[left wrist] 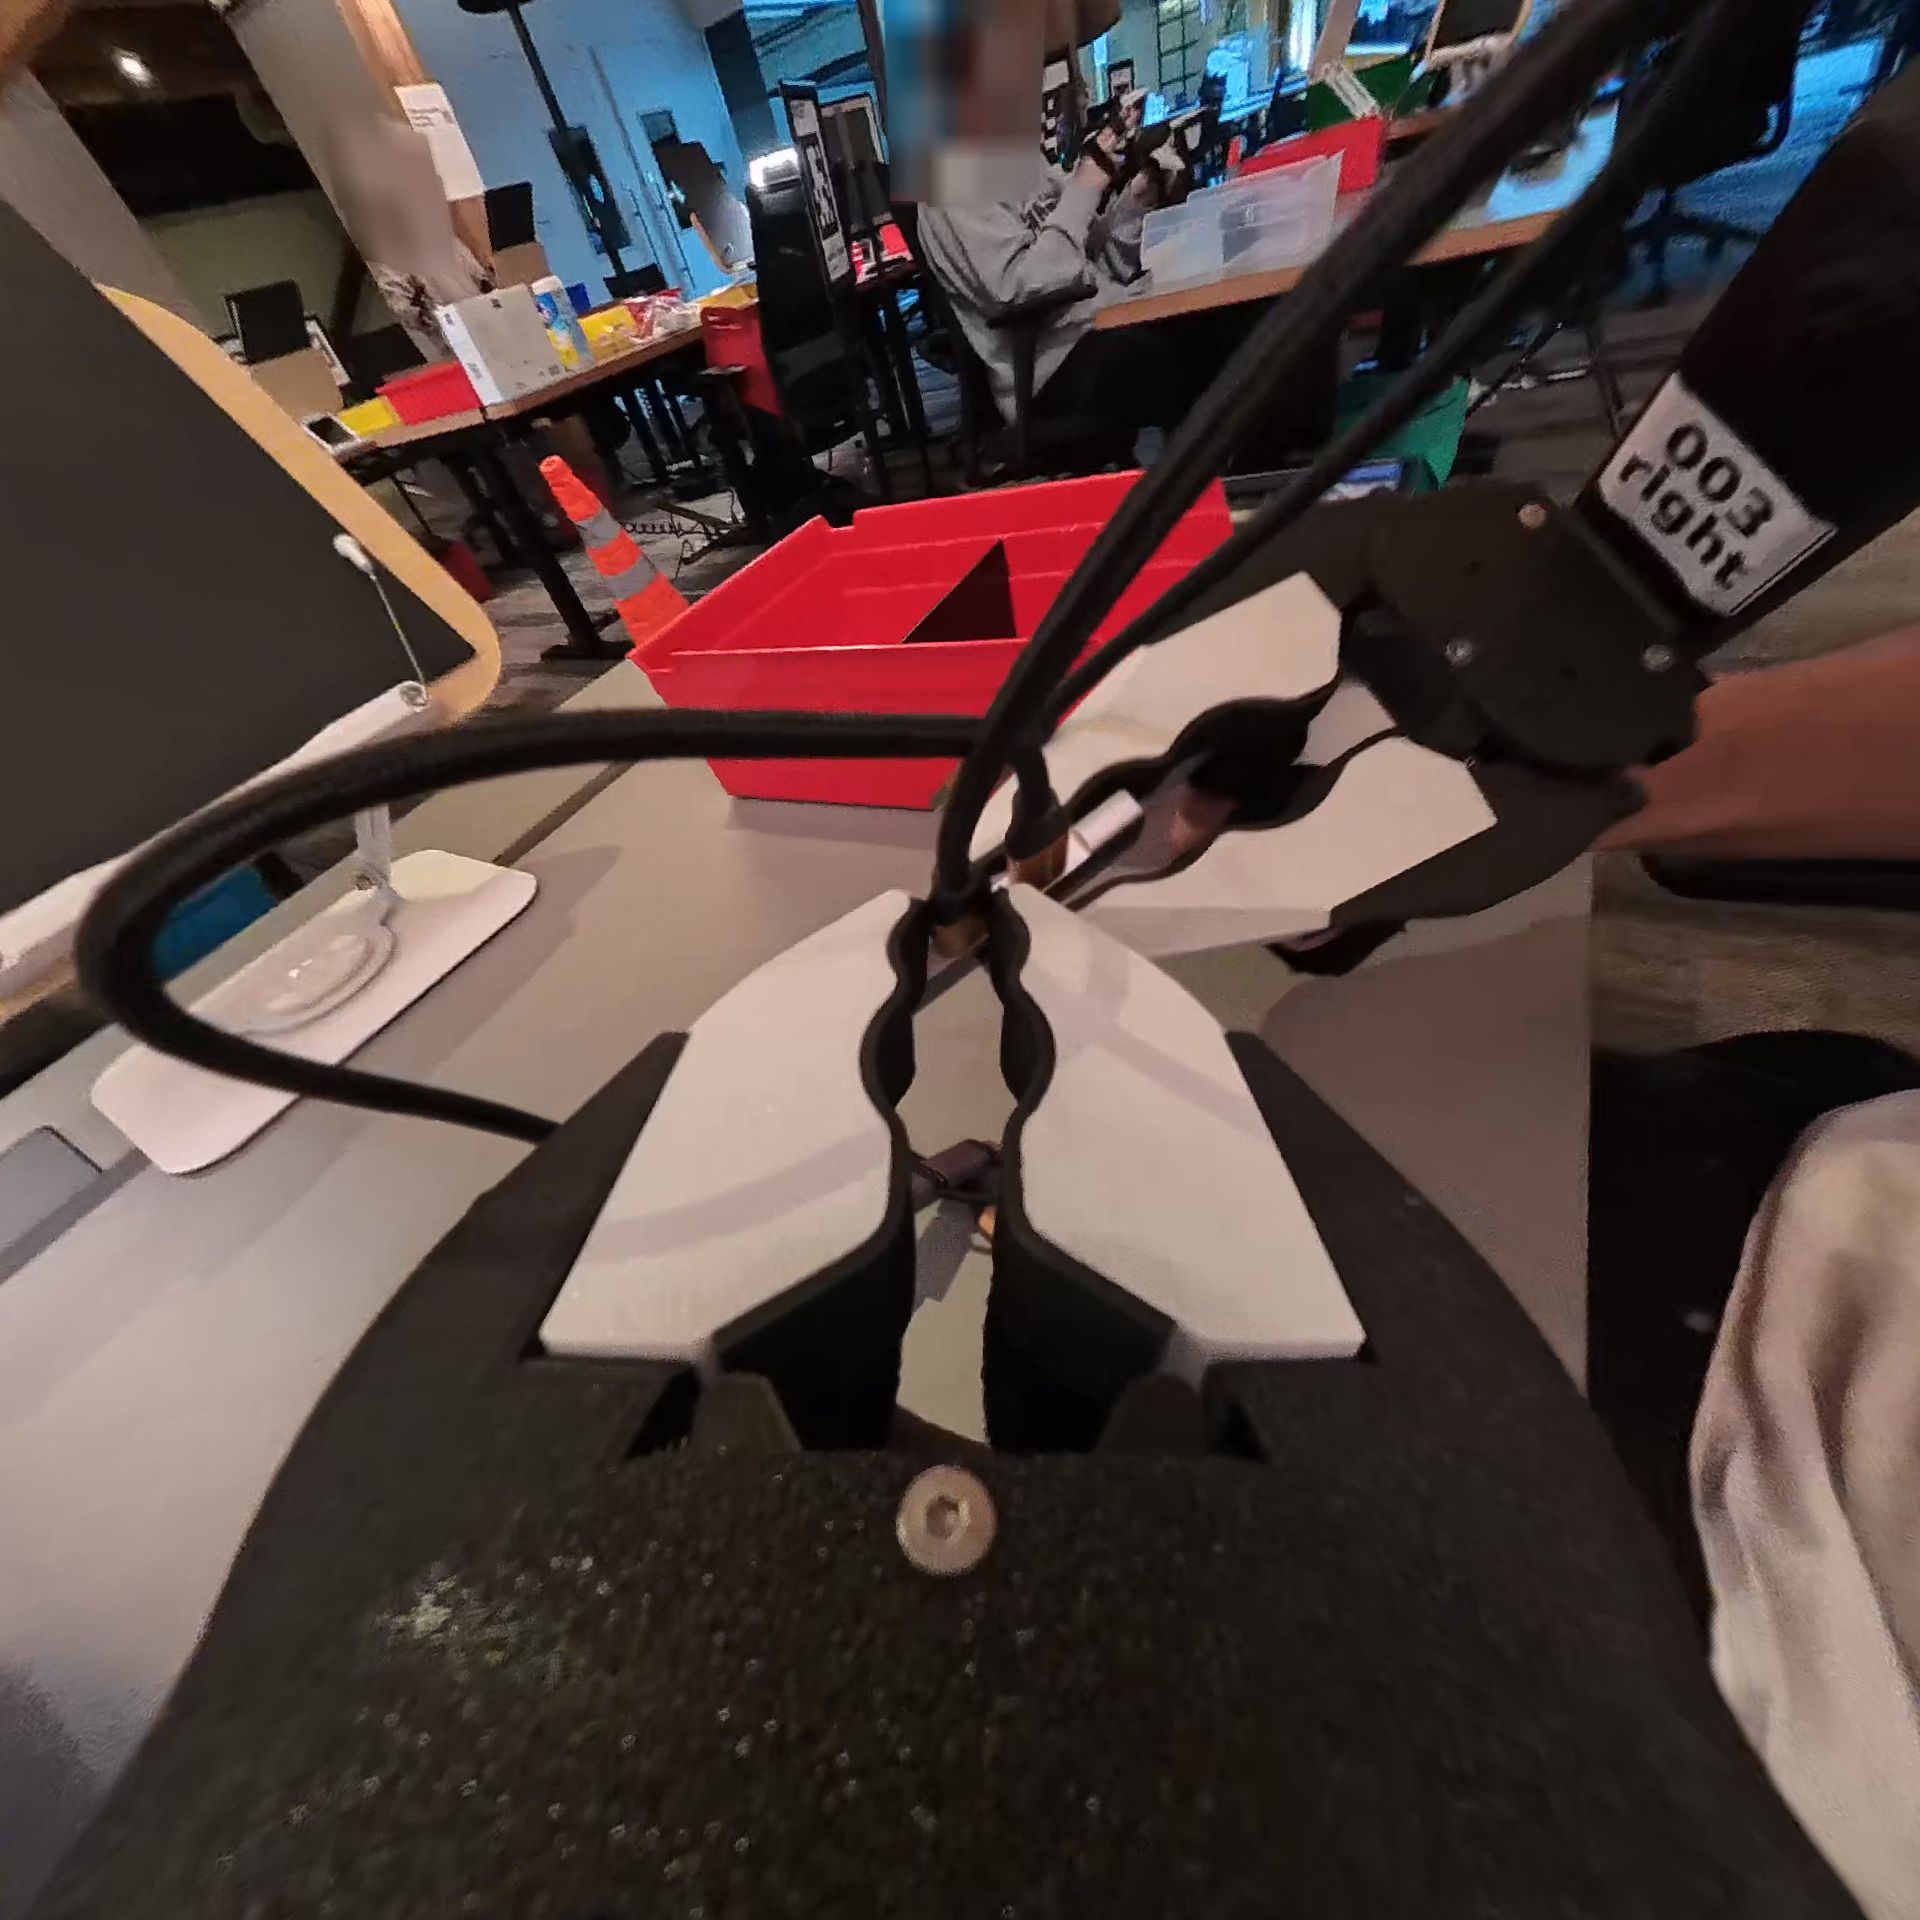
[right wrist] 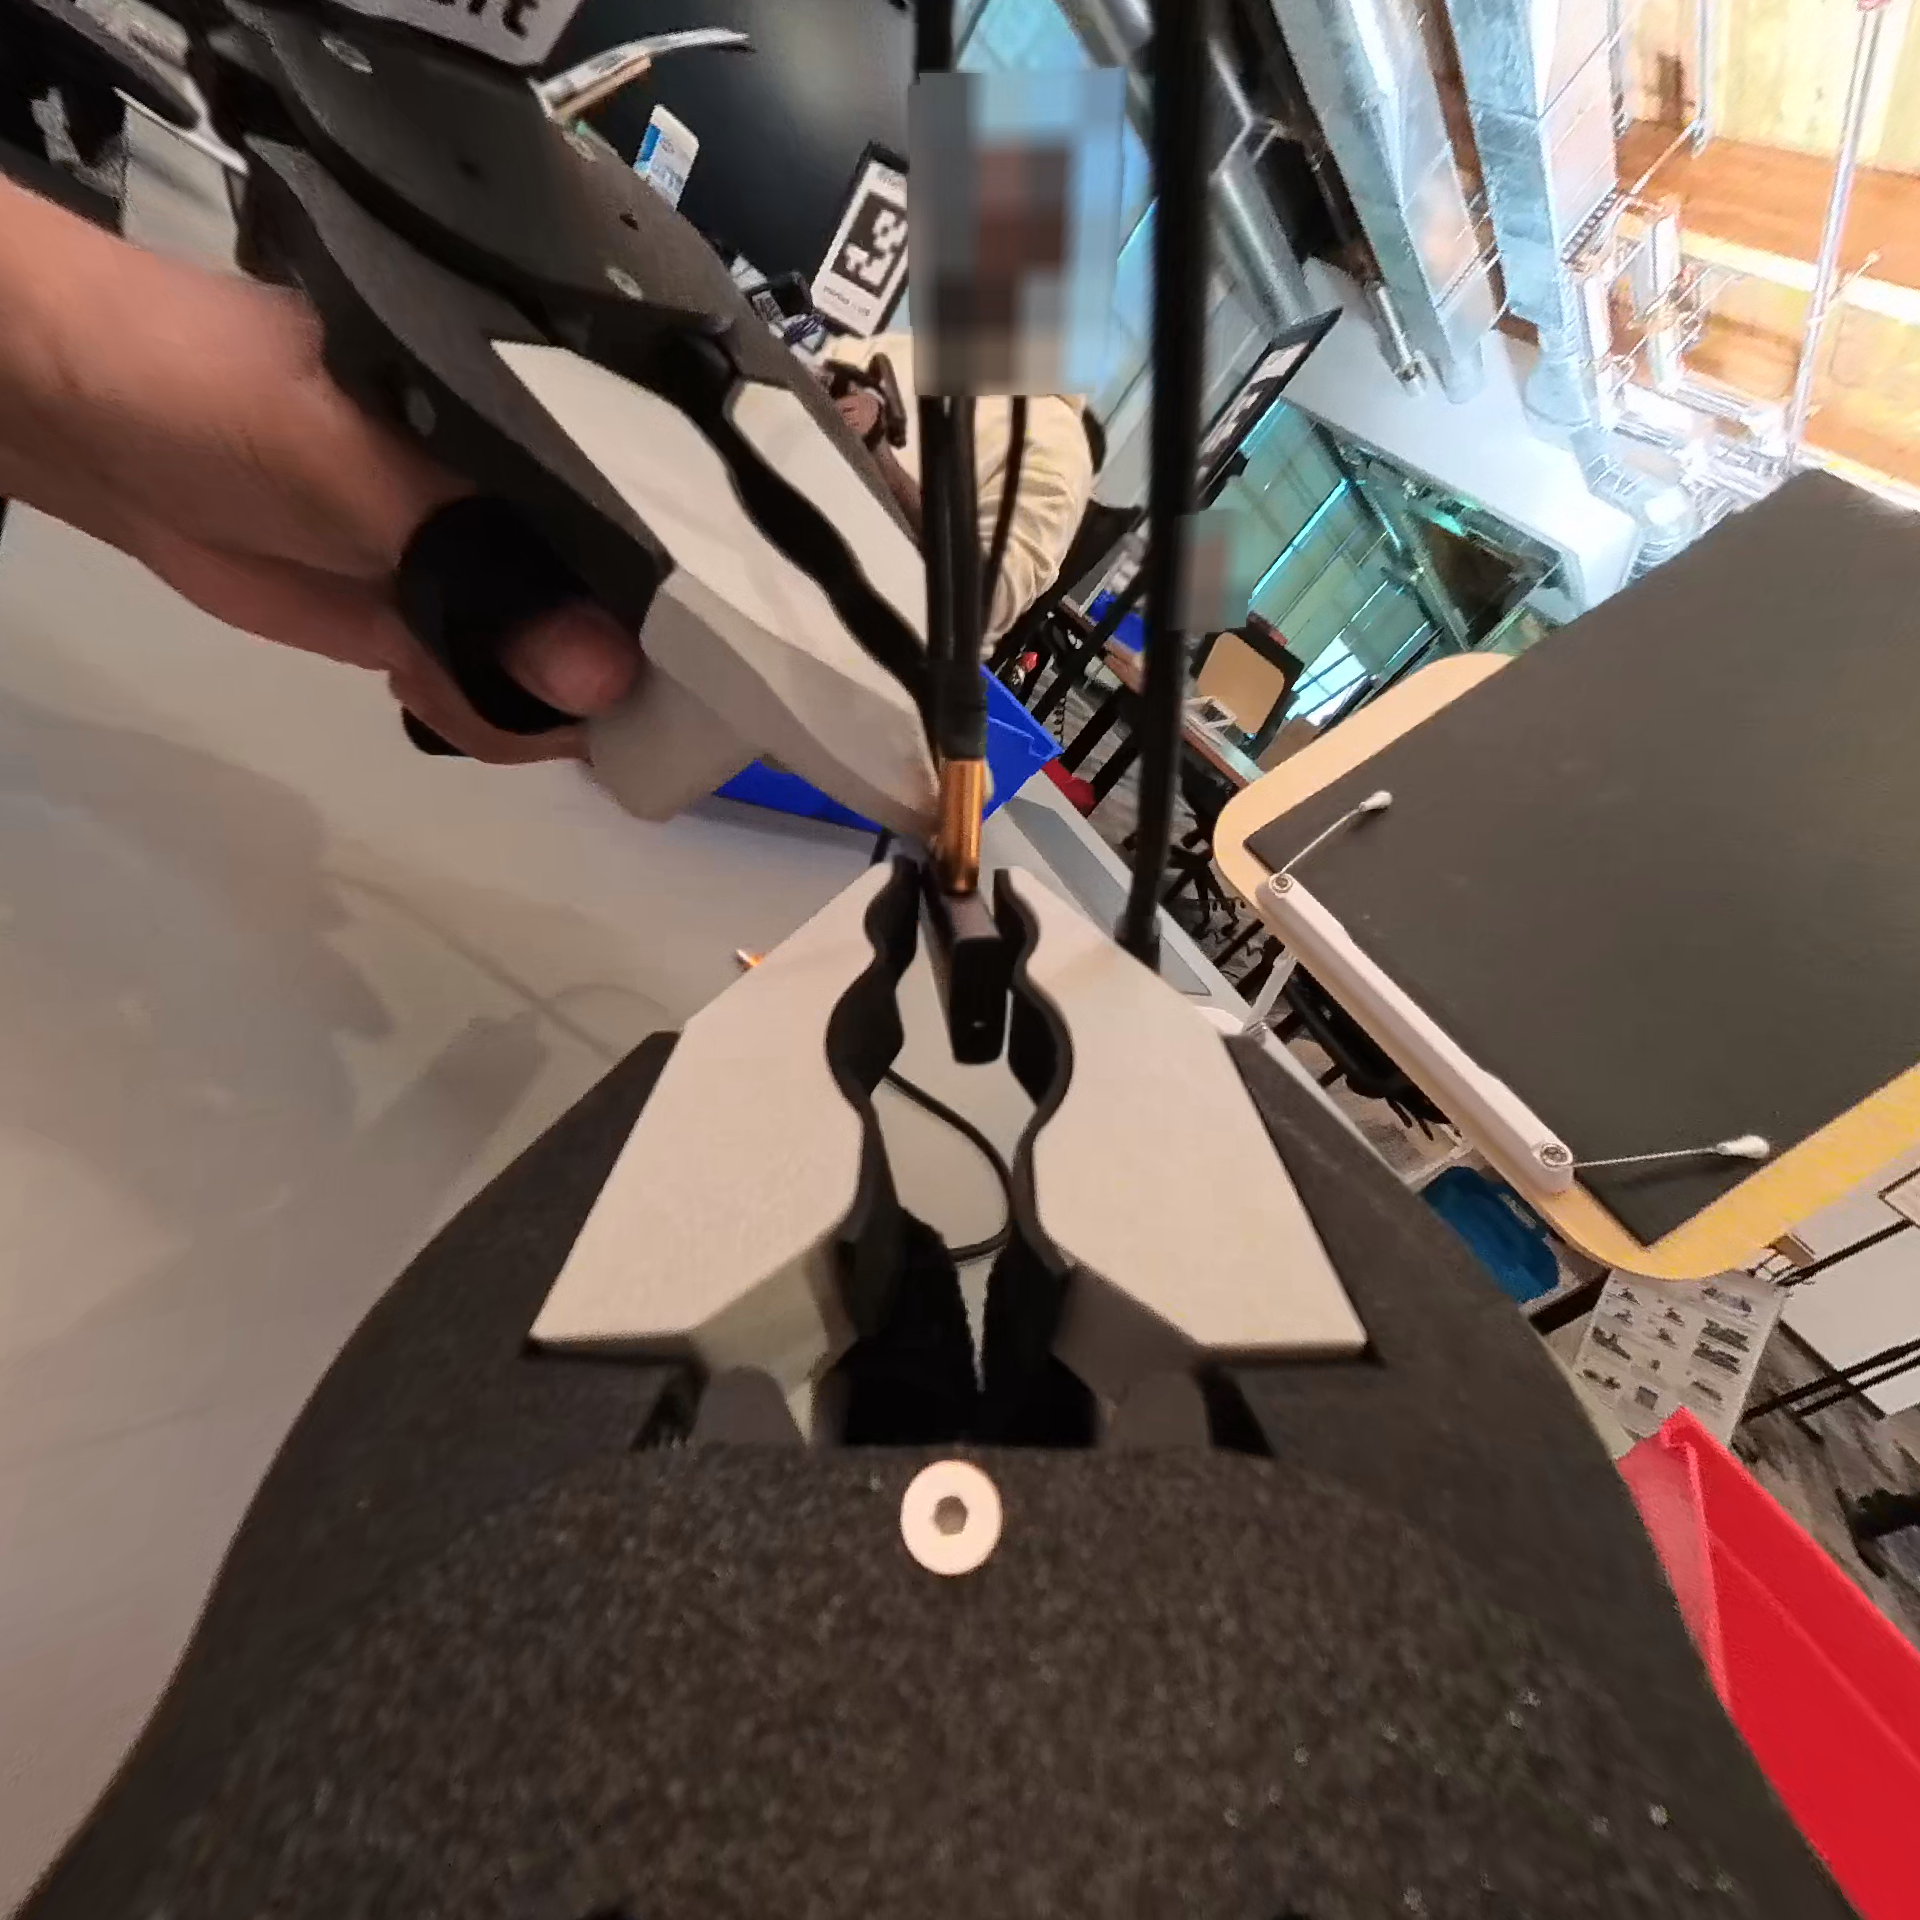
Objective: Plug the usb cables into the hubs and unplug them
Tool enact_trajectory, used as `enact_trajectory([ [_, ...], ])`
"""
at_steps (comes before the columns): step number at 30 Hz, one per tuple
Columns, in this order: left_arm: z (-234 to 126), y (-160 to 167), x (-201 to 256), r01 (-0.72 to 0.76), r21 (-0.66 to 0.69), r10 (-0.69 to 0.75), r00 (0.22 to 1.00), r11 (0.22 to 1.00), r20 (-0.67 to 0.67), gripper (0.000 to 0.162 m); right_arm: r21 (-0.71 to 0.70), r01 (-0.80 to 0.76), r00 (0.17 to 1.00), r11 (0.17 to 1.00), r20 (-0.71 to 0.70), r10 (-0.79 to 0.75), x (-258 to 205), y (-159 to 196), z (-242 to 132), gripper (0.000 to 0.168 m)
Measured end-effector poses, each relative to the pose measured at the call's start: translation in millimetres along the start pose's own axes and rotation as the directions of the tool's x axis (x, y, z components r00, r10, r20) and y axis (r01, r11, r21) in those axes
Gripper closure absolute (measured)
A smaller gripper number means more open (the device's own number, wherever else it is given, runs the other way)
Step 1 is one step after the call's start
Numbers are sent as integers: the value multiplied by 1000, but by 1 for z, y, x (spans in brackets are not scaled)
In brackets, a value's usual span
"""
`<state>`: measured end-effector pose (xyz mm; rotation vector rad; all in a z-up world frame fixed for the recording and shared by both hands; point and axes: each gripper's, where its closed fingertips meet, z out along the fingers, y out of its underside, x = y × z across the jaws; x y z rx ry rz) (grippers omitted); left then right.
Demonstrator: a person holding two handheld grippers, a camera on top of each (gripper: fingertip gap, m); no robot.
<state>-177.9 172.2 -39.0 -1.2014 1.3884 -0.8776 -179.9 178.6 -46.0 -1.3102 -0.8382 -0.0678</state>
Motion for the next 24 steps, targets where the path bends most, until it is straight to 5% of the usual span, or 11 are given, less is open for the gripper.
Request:
enact_trajectory([
  [12, -2, 4, 4, 6, 42, -5, 999, 999, -33, 151, -52, 70, 996, 996, 56, -67, -8, 8, 3, 161],
  [24, -2, 12, 5, -219, -22, 219, 975, 976, 27, 152, -98, 83, 995, 992, 70, -76, -12, 18, 6, 160],
])
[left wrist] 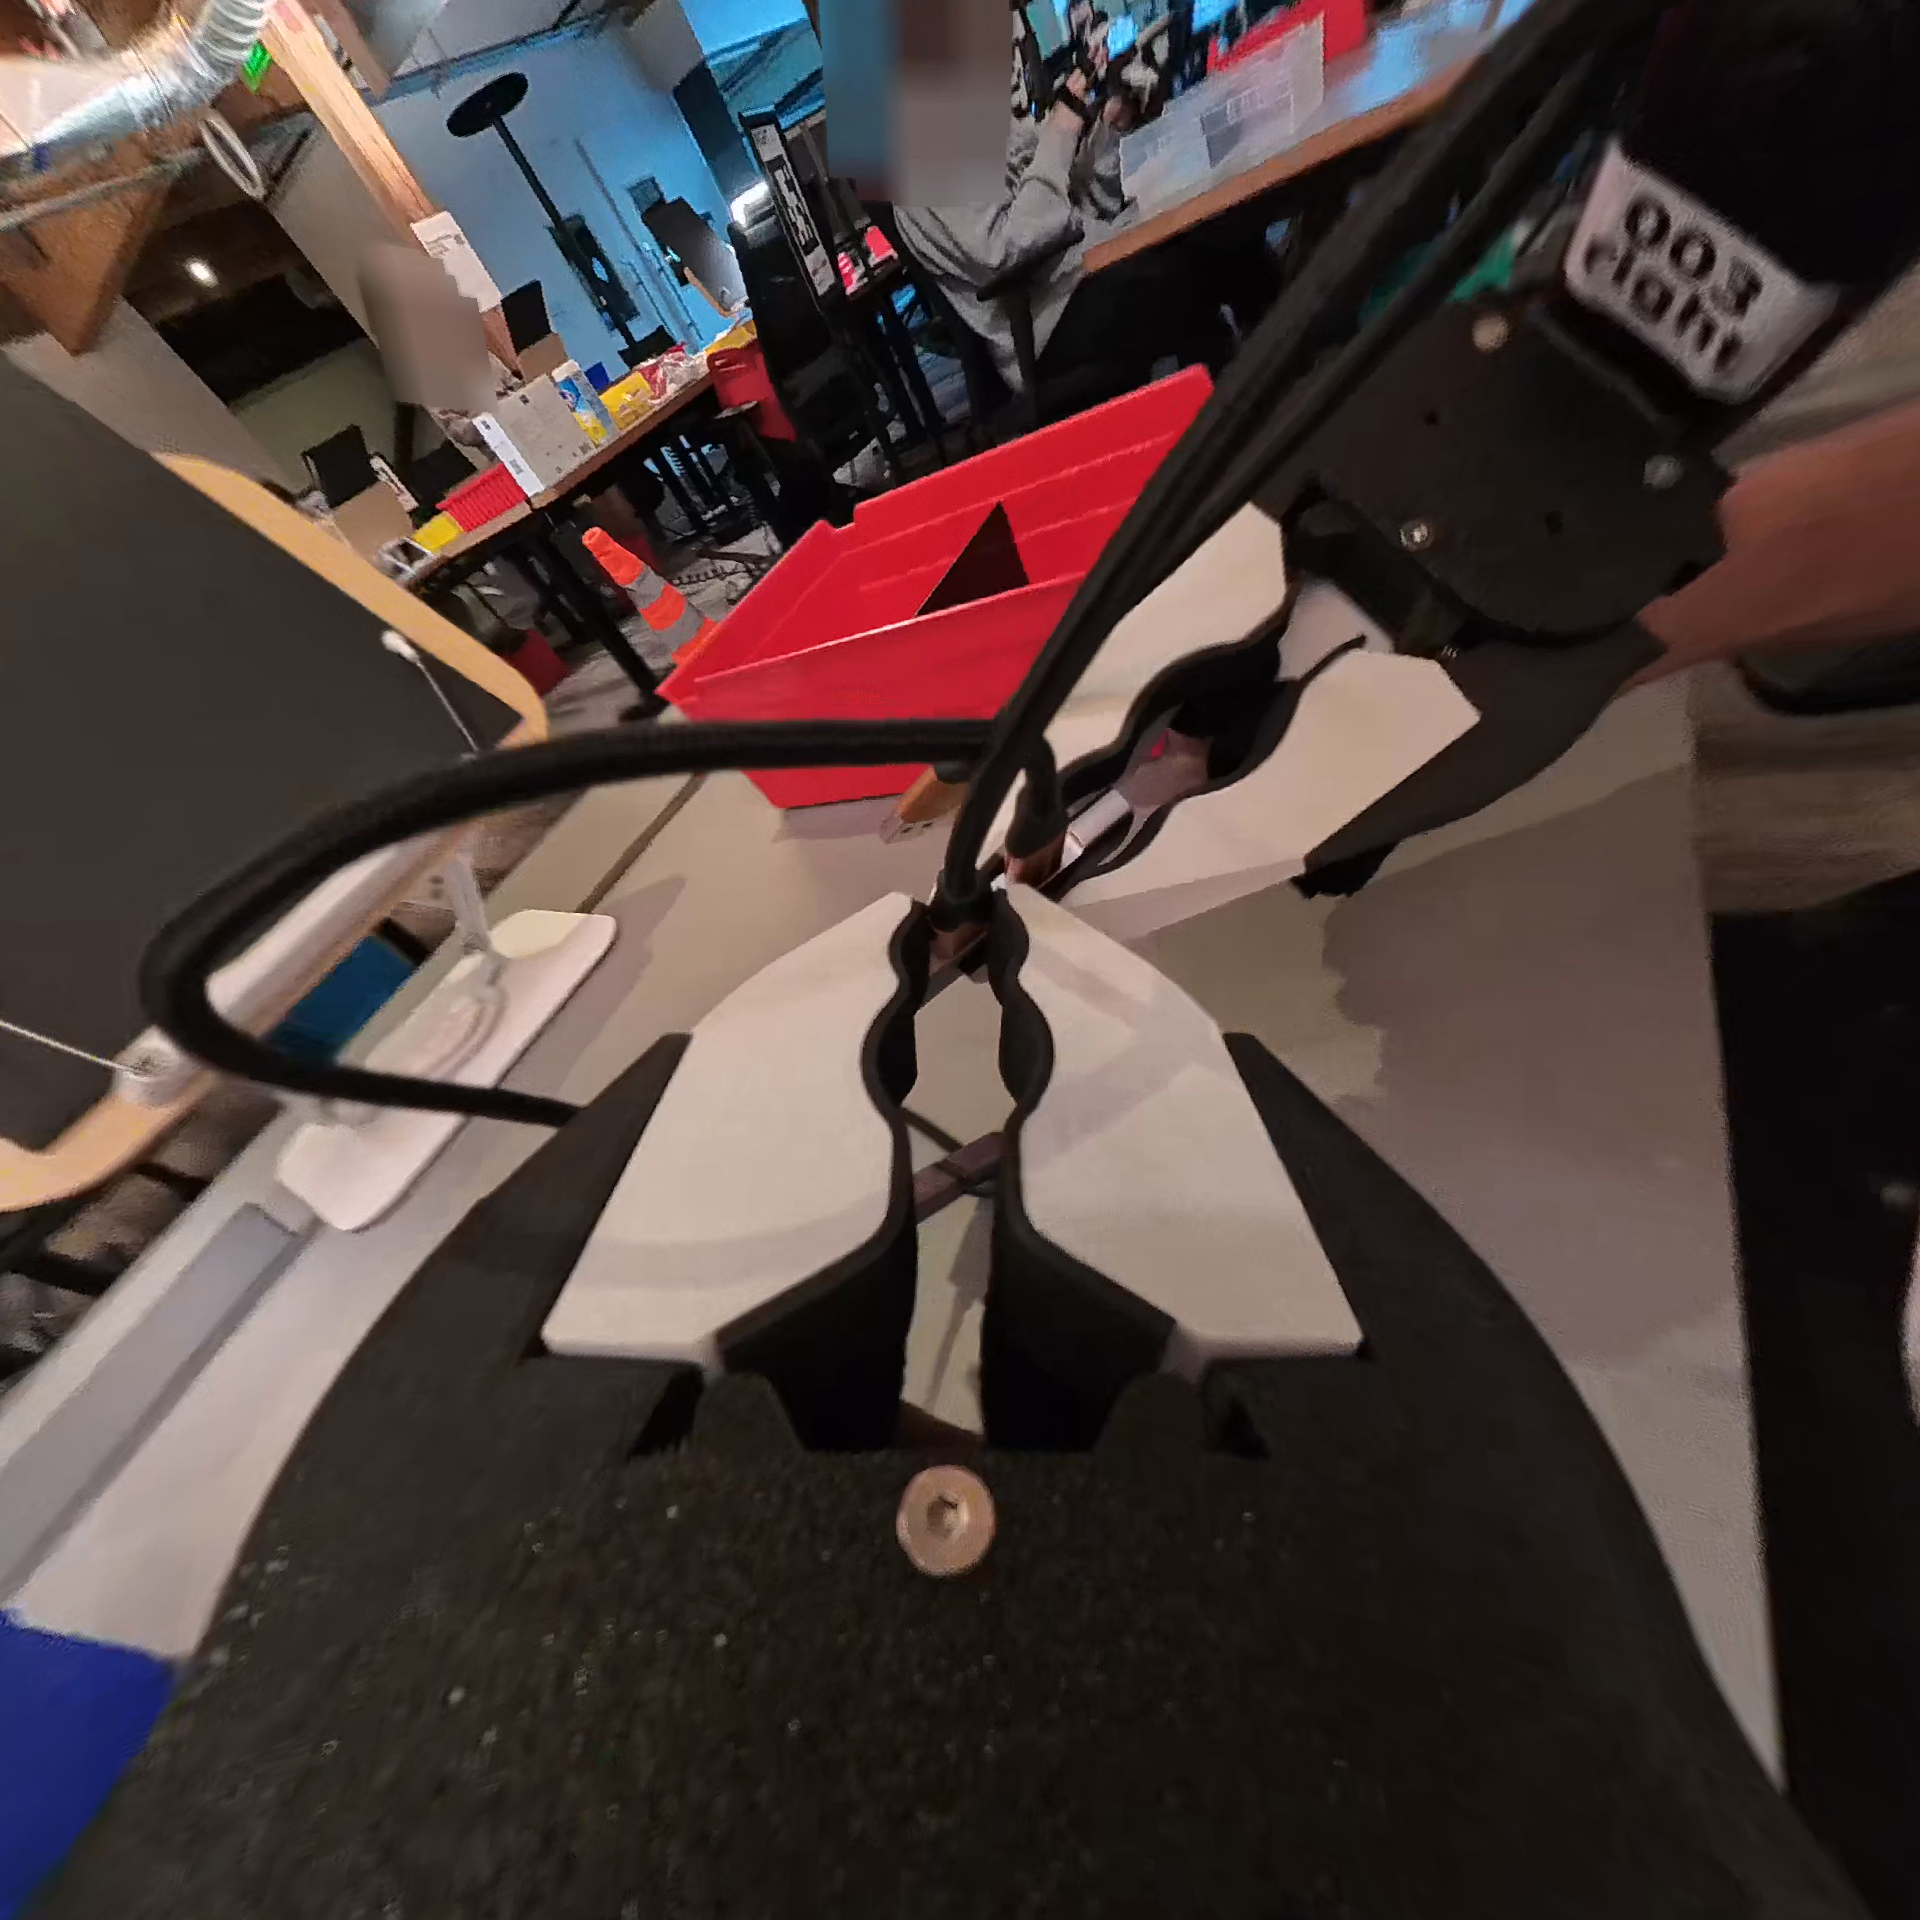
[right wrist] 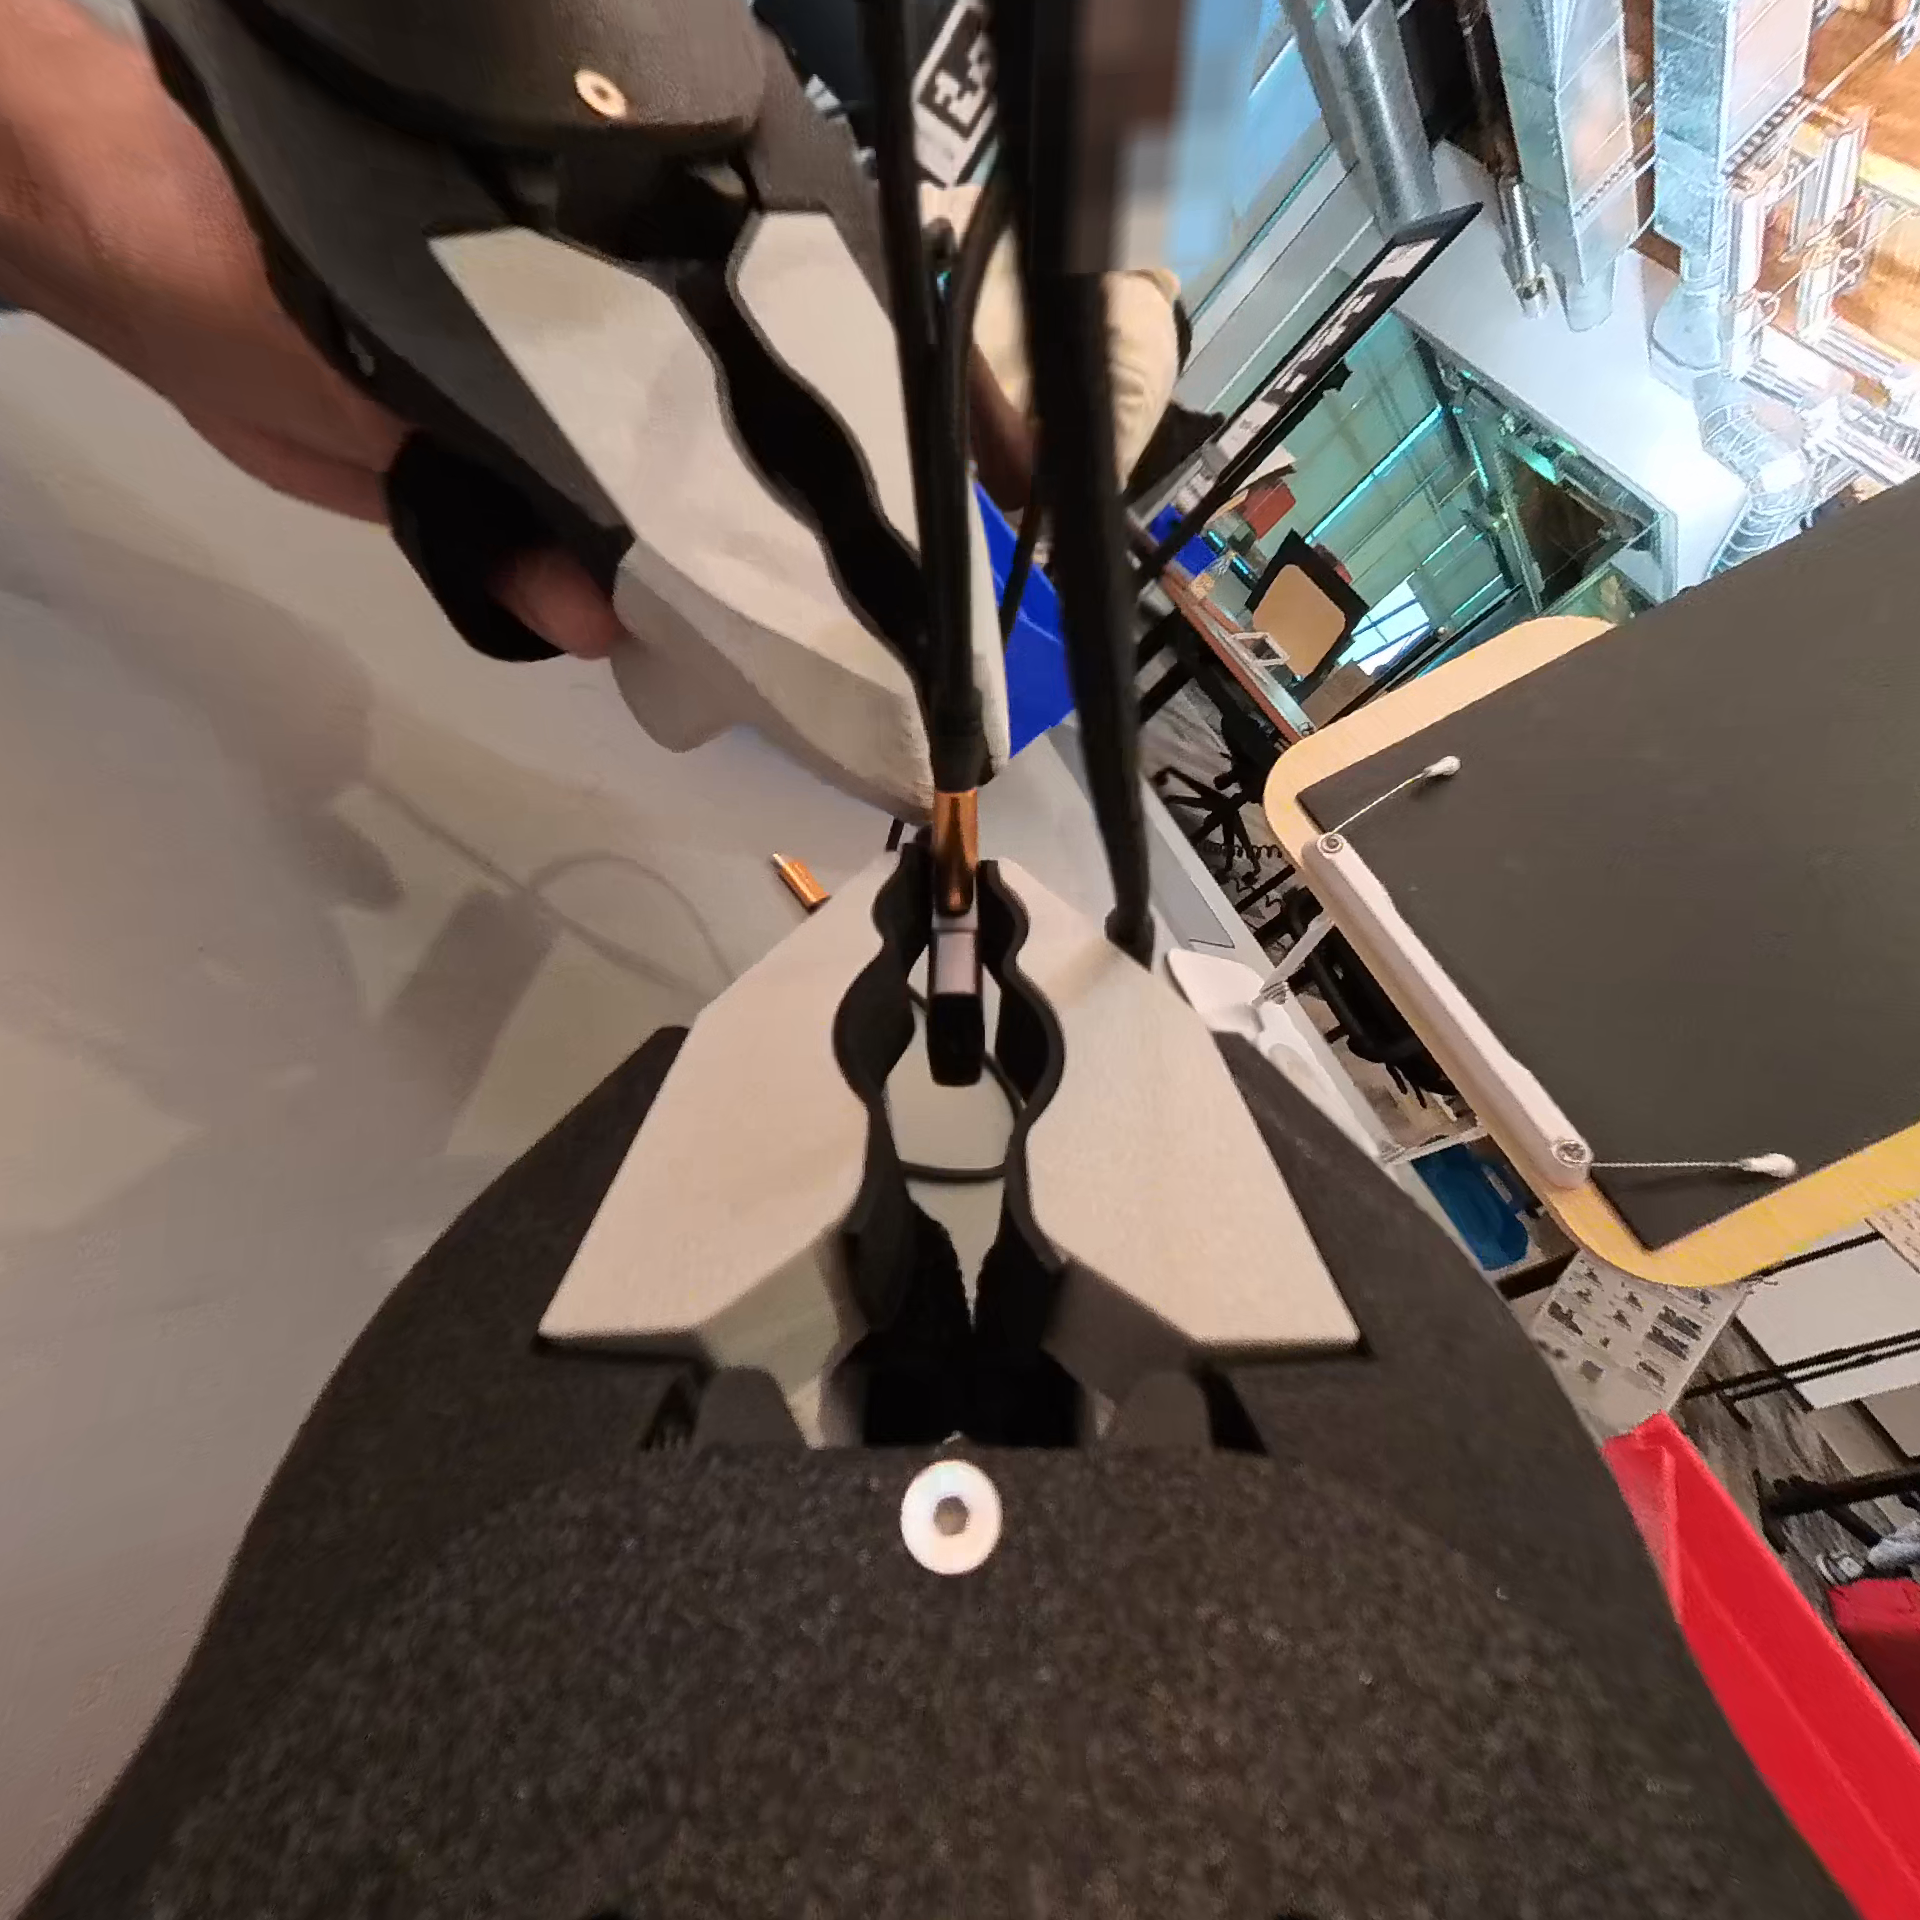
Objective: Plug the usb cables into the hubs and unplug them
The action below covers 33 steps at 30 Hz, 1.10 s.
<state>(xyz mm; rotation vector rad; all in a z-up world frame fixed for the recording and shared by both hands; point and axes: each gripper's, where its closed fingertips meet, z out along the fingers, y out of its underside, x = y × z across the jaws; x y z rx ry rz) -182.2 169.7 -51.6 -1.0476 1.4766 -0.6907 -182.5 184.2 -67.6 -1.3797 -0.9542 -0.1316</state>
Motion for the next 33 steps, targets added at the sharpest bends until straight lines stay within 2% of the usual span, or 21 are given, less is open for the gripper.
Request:
enact_trajectory([
  [2, 0, 1, 2, -69, -17, 69, 998, 997, 13, 152, -9, 0, 1000, 1000, 12, 0, -2, 2, 1, 160],
  [9, 2, 7, 7, -99, -27, 98, 995, 995, -19, 152, -38, 9, 1000, 999, 24, -8, -5, 11, 2, 160],
  [11, 6, 17, 6, -66, -74, 65, 998, 995, -16, 152, -92, -56, 998, 994, 22, 58, -1, 28, 4, 161],
  [13, 5, 14, 0, -11, -45, 12, 1000, 999, 25, 160, -116, -183, 983, 976, 0, 184, 13, 44, 2, 161],
  [15, 6, 15, -5, 117, -57, -116, 993, 991, 21, 145, -58, -388, 921, 920, 12, 389, 27, 45, -3, 161],
  [17, 11, 20, -9, 338, -52, -338, 941, 940, -7, 144, 40, -589, 806, 807, 96, 584, 35, 32, -9, 161],
  [19, 16, 20, -8, 600, -15, -598, 794, 800, -112, 143, 108, -746, 665, 657, 187, 723, 40, 18, -11, 161],
  [21, 17, 11, -12, 784, 46, -756, 611, 619, -234, 139, 140, -843, 537, 519, 265, 801, 39, 7, -9, 161],
  [22, 15, 6, -16, 828, 89, -786, 554, 553, -274, 137, 140, -875, 483, 463, 302, 822, 36, 2, -7, 161],
  [23, 14, 1, -22, 845, 130, -793, 532, 518, -296, 137, 125, -898, 439, 422, 335, 834, 31, -2, -4, 161],
  [25, 13, -3, -29, 836, 176, -785, 549, 520, -288, 138, 114, -930, 365, 349, 382, 849, 24, -9, 0, 161],
  [27, 10, -7, -32, 824, 194, -767, 566, 532, -300, 148, 98, -961, 276, 260, 439, 855, 24, -15, 0, 161],
  [30, 8, -8, -32, 852, 162, -776, 522, 499, -355, 151, 58, -951, 297, 303, 439, 848, 14, -14, 3, 160],
  [33, 8, -10, -30, 874, 158, -773, 480, 459, -414, 152, 27, -956, 274, 293, 442, 854, 3, -17, 9, 161],
])
